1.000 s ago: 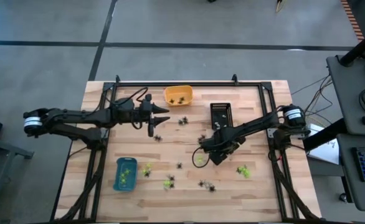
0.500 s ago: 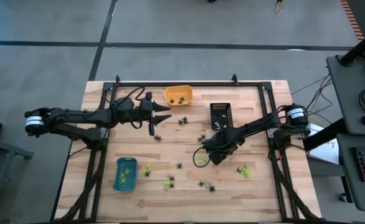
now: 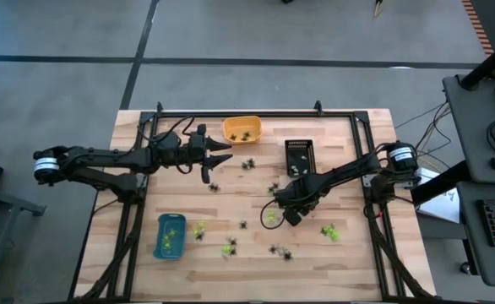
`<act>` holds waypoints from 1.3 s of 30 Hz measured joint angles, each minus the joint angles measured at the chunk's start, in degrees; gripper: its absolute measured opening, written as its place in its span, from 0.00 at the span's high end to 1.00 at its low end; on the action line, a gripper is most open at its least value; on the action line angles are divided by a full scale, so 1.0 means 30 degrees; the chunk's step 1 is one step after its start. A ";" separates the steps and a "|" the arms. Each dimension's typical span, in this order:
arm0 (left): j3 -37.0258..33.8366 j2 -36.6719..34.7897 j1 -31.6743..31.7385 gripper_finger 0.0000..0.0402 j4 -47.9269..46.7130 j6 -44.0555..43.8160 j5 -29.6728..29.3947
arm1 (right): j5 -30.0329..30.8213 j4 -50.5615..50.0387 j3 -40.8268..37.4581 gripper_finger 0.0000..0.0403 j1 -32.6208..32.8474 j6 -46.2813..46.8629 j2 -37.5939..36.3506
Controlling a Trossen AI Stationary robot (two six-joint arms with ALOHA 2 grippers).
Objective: Sort Halloween decoration
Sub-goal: Put the green spider toy into the blue bin
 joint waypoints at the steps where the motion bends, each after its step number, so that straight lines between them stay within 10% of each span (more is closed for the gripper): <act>1: 0.0000 0.0000 0.0000 0.67 0.0003 -0.0058 0.0000 | 0.0022 -0.0007 -0.0003 0.93 0.0000 -0.0086 -0.0040; 25: 0.0000 -0.0007 -0.0436 0.67 0.0466 -0.1494 0.0147 | 0.1409 0.2340 -0.1081 0.98 -0.0015 -0.5137 -0.3110; 39: 0.0000 -0.1241 -0.0954 0.67 -0.0141 -0.2861 0.0165 | -0.1479 2.1998 -0.6465 0.98 -0.0268 -1.0949 -0.7255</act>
